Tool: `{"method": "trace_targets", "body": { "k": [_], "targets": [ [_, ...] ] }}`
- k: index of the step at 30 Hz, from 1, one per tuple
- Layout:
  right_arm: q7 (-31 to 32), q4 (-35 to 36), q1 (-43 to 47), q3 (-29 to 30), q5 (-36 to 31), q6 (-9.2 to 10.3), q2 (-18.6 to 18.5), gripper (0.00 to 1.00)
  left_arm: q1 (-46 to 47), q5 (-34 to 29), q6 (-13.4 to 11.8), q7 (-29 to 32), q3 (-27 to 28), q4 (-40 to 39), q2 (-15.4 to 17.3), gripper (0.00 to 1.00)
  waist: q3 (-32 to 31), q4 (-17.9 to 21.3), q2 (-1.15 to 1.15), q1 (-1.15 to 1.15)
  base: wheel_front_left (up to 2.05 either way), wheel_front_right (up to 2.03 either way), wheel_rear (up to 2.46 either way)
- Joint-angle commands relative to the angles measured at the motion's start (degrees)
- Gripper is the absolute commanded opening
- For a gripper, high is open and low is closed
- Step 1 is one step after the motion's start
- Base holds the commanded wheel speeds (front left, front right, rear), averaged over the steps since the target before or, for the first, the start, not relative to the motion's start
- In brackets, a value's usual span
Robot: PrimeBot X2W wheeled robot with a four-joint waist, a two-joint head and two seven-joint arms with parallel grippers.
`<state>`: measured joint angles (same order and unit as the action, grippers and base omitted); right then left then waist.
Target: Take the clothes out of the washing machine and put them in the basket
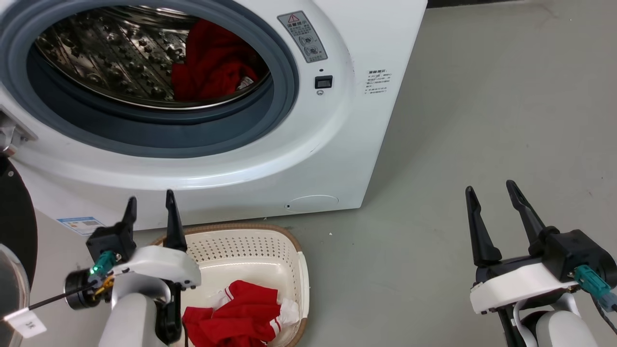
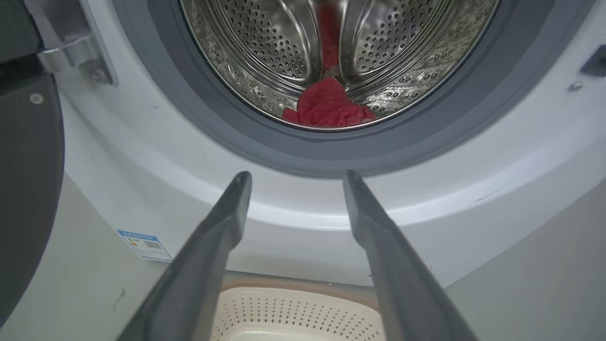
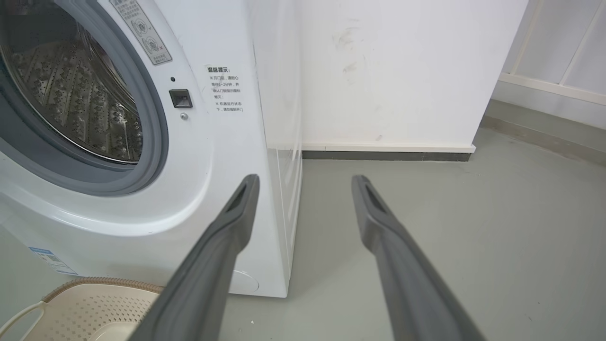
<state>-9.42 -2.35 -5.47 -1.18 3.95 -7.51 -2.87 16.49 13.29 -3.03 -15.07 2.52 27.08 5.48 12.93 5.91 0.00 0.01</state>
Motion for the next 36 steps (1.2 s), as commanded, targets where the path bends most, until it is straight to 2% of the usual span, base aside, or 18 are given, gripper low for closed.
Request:
{"method": "trace_targets", "body": {
  "k": [1,6,15,22,25,36],
  "targets": [
    [0.21,0.41,0.76,0.02,-0.17,0.04,-0.01,1.0,-0.39,-0.58,0.3,-0.14,0.21,-1.54,-0.02,1.0,-0.17,-0.09,0.0,-0.01,0.0,0.0,0.0],
    [0.12,0.8,0.48,-0.51,0.65,0.04,-0.02,1.0,3.0,-2.08,1.54,-0.14,-0.07,-4.32,1.48,1.0,0.41,0.98,0.0,-0.01,0.0,0.0,0.0],
    [-1.65,-0.53,-2.32,-2.37,3.39,0.04,0.0,1.0,15.75,-1.7,4.78,3.53,-0.3,1.36,7.39,1.0,5.18,6.94,0.0,-0.01,0.0,0.0,0.0],
    [-3.77,-2.7,-4.25,-3.8,5.8,0.04,0.01,1.0,26.55,-1.14,6.89,10.25,0.08,6.67,13.33,1.0,10.9,12.16,0.0,-0.01,0.0,0.0,0.0],
    [-4.58,-3.7,-5.26,-4.74,7.19,0.04,0.01,1.0,30.62,-1.14,7.55,13.27,0.47,7.87,16.84,1.0,13.81,14.54,0.0,-0.01,0.0,0.0,0.0],
    [-5.75,-6.21,-8.45,-8.33,12.61,0.04,0.02,1.0,43.8,-0.97,9.02,28.35,-0.16,11.5,26.58,1.0,22.12,20.86,0.0,-0.01,0.0,0.0,0.0]
  ]
}}
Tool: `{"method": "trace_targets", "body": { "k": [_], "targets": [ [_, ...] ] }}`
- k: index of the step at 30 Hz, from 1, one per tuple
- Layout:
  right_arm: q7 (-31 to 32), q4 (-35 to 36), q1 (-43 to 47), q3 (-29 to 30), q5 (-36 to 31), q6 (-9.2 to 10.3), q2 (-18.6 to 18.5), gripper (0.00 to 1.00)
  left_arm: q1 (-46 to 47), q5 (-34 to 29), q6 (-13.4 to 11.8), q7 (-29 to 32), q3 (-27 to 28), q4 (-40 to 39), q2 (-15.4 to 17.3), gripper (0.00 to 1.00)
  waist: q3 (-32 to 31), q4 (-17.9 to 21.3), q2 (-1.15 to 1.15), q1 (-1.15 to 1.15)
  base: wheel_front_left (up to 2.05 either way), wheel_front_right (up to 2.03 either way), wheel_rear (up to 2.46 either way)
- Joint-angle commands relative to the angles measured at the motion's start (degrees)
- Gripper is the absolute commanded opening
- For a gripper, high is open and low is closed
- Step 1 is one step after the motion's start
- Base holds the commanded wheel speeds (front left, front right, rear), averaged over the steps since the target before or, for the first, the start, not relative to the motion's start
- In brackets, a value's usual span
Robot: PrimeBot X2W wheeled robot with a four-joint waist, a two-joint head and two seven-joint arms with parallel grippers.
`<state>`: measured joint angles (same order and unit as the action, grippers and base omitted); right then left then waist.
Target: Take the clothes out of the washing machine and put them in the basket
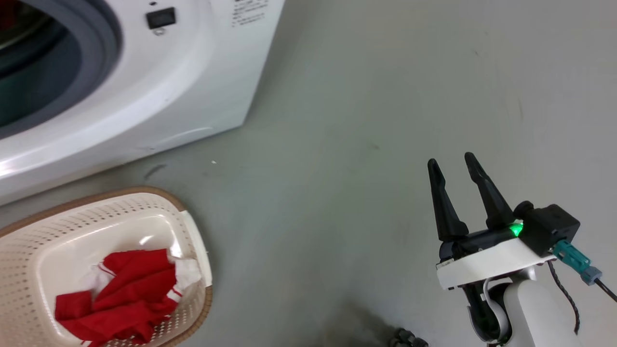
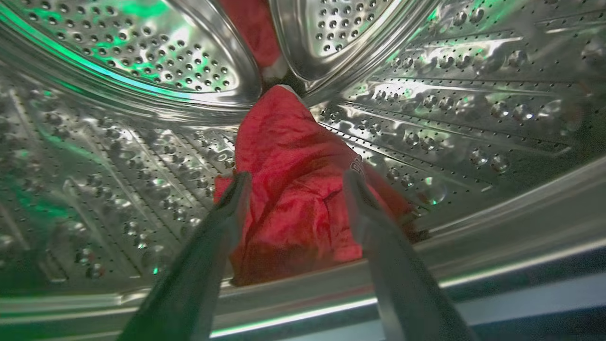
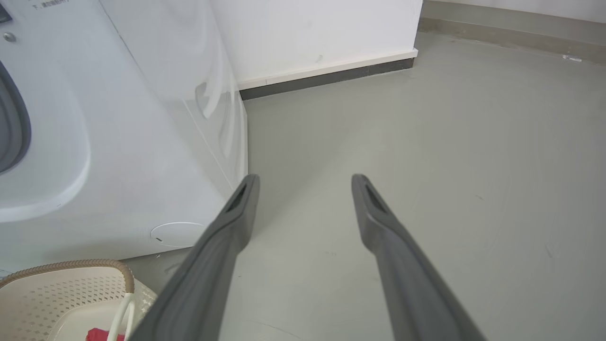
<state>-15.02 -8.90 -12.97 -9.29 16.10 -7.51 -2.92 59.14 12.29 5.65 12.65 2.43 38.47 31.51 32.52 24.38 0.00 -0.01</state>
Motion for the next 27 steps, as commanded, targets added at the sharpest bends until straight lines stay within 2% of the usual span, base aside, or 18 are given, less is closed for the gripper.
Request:
{"method": "trace_targets", "body": {
  "k": [1,8,16,27],
  "targets": [
    [-0.15,0.43,-0.99,-0.52,0.89,0.04,0.08,1.0,2.21,0.04,0.3,1.96,-0.24,0.19,1.09,1.0,3.08,2.81,0.0,0.01,0.0,0.0,0.0],
    [-0.15,1.38,-1.76,-2.33,3.03,0.04,0.07,1.0,10.54,-1.15,0.58,11.61,-2.31,-0.02,4.31,1.0,7.28,5.62,0.0,0.01,0.0,0.0,0.0],
    [-0.16,1.9,-1.91,-3.84,4.83,0.04,0.07,1.0,15.87,-2.22,0.38,21.03,-4.36,-0.81,6.88,1.0,9.96,7.92,0.0,0.01,0.0,0.0,0.0],
    [-0.17,2.55,-2.02,-4.03,5.53,0.04,0.06,1.0,16.36,-3.33,-1.39,30.8,-6.56,-3.49,7.55,1.0,12.31,7.7,0.0,0.01,0.0,0.0,0.0]
  ]
}}
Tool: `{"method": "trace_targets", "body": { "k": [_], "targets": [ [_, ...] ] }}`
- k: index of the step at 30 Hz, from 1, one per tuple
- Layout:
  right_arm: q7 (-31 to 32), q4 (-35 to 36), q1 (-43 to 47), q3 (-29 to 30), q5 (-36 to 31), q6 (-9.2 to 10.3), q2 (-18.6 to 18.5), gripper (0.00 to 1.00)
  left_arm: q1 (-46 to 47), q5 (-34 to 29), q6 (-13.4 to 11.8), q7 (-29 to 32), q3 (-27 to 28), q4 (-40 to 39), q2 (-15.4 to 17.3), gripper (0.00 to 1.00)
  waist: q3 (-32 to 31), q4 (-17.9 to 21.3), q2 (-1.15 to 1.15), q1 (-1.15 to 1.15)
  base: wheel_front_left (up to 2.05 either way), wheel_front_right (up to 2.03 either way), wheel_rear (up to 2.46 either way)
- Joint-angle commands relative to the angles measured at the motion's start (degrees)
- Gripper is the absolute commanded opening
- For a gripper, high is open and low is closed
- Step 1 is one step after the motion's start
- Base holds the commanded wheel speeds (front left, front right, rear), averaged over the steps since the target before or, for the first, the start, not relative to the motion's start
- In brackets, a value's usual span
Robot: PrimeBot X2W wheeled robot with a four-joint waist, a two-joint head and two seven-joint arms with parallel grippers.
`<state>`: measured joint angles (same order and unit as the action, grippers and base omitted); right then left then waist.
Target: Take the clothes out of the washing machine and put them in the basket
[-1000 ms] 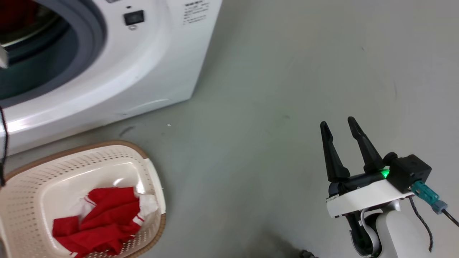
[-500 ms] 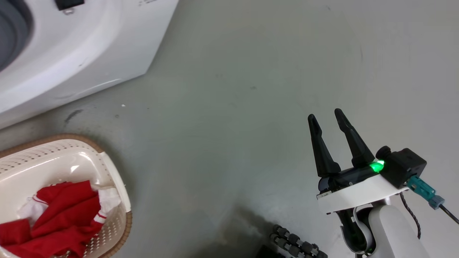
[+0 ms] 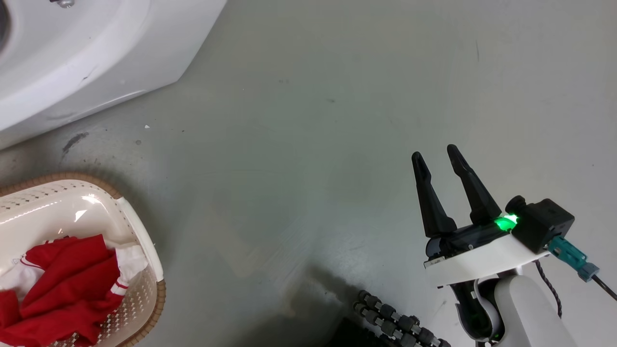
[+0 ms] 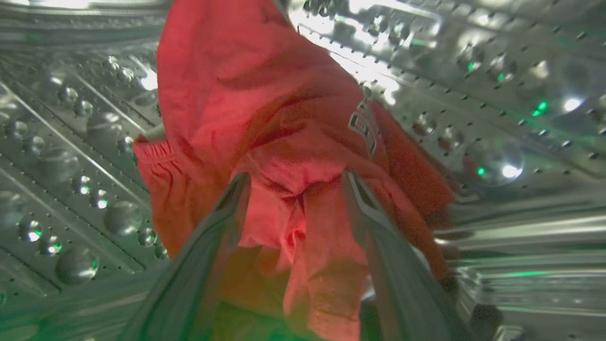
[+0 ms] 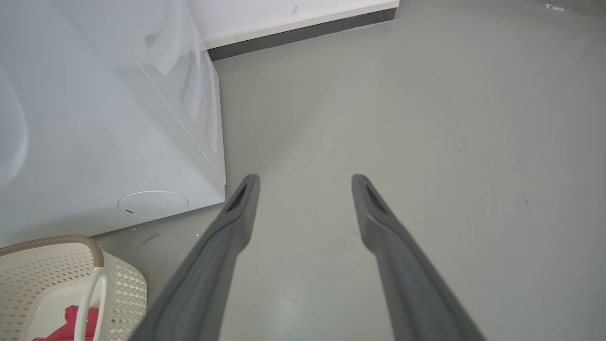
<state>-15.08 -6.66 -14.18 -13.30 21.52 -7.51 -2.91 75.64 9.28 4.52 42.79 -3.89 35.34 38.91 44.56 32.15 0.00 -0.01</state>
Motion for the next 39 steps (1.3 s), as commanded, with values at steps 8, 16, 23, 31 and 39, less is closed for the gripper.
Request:
{"method": "trace_targets", "body": {
  "k": [8,16,23,31,39],
  "targets": [
    [-0.12,0.4,-1.04,-0.42,0.65,0.04,0.05,1.0,-1.14,-0.55,-1.46,4.16,-1.15,-3.11,0.5,0.0,1.14,-0.14,0.0,0.01,0.0,0.0,0.0],
    [-0.11,-0.14,-1.65,-0.81,0.52,0.04,0.04,1.0,-3.51,-0.78,-4.97,1.33,0.24,-6.73,1.36,0.0,0.08,0.18,0.0,0.01,0.0,0.0,0.0],
    [-0.11,-0.21,-1.97,0.14,-1.2,0.04,0.05,1.0,-8.74,0.62,-7.87,-8.45,2.63,-9.56,0.47,0.0,-2.54,-1.56,0.0,0.01,0.0,0.0,0.0],
    [-0.11,-0.18,-1.33,2.31,-3.93,0.04,0.02,1.0,-14.45,3.15,-9.12,-22.22,4.48,-9.28,-3.21,0.0,-6.96,-4.85,0.0,0.01,0.0,0.0,0.0],
    [-0.11,0.15,-0.66,4.02,-6.41,0.04,0.02,1.0,-21.75,5.44,-9.48,-36.72,5.93,-7.19,-7.08,0.0,-10.44,-8.65,0.0,0.01,0.0,0.0,0.0]
  ]
}}
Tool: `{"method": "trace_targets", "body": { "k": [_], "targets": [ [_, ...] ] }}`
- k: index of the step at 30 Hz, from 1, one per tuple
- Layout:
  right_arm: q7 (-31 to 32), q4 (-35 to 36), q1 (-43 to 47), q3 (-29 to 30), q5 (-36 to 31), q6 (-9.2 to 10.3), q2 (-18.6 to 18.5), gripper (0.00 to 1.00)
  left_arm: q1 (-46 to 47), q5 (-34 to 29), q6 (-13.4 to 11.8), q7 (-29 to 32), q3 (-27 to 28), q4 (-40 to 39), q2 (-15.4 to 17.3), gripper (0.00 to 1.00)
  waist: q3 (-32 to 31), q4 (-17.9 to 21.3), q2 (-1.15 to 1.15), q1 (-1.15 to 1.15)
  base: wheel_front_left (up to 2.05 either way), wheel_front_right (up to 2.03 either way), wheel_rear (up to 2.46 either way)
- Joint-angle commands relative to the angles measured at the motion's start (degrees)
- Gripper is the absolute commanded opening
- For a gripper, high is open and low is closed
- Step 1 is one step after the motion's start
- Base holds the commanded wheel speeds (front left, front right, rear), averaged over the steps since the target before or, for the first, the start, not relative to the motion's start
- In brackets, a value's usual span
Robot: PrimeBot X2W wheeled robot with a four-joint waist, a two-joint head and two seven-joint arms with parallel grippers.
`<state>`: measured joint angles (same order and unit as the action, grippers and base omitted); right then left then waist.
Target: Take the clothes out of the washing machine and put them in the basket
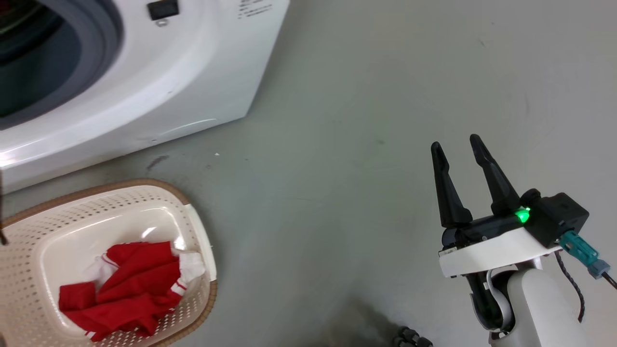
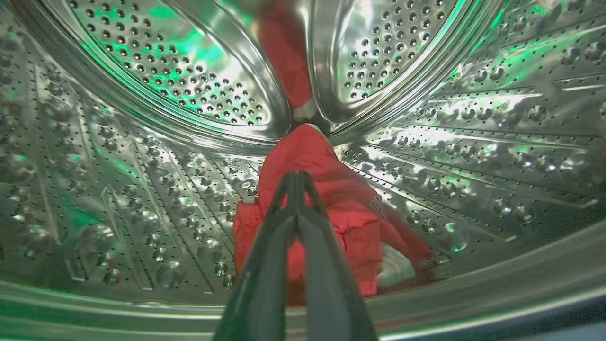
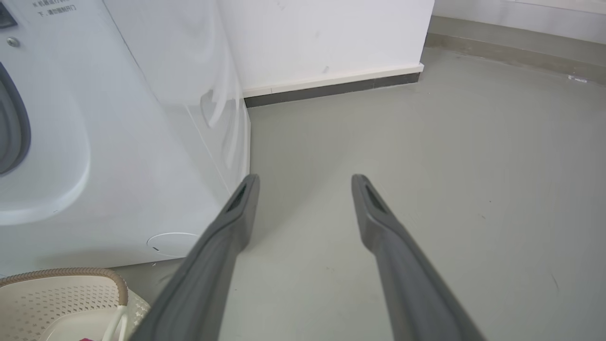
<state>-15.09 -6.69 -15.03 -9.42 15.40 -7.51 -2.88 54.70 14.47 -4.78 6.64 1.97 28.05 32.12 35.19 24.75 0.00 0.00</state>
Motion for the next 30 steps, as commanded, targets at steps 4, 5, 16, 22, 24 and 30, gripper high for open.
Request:
{"method": "trace_targets", "body": {
  "k": [4,5,16,22,24,30],
  "targets": [
    [-0.1,0.39,0.49,0.61,-1.87,0.04,0.01,1.0,-4.28,0.8,-0.38,-6.21,0.05,0.39,-2.52,0.0,-2.6,-3.6,0.0,0.0,0.0,0.0,0.0],
    [-0.1,0.46,0.62,0.71,-2.39,0.04,0.01,1.0,-5.07,1.14,-0.64,-7.44,0.09,0.29,-3.34,0.0,-3.02,-4.22,0.0,0.0,0.0,0.0,0.0],
    [-0.1,0.27,1.27,1.18,-6.35,0.04,-0.01,1.0,-11.6,3.61,0.19,-16.52,-1.06,-0.6,-9.68,0.0,-6.9,-10.75,0.0,0.0,0.0,0.0,0.0],
    [0.63,1.08,1.33,0.93,-7.33,0.04,-0.01,1.0,-12.97,5.05,1.63,-16.36,-2.56,-0.2,-11.75,1.0,-7.33,-12.82,0.0,0.0,0.0,0.0,0.0],
    [0.75,1.27,1.27,0.68,-7.26,0.04,-0.01,1.0,-11.97,5.25,2.0,-16.19,-2.92,0.16,-11.82,1.0,-7.17,-12.87,0.0,0.0,0.0,0.0,0.0],
    [0.79,1.26,1.35,-0.08,-6.87,0.04,0.0,1.0,-8.64,5.31,3.47,-15.04,-4.14,2.16,-11.11,1.0,-6.87,-12.15,0.0,0.0,0.0,0.0,0.0]
  ]
}}
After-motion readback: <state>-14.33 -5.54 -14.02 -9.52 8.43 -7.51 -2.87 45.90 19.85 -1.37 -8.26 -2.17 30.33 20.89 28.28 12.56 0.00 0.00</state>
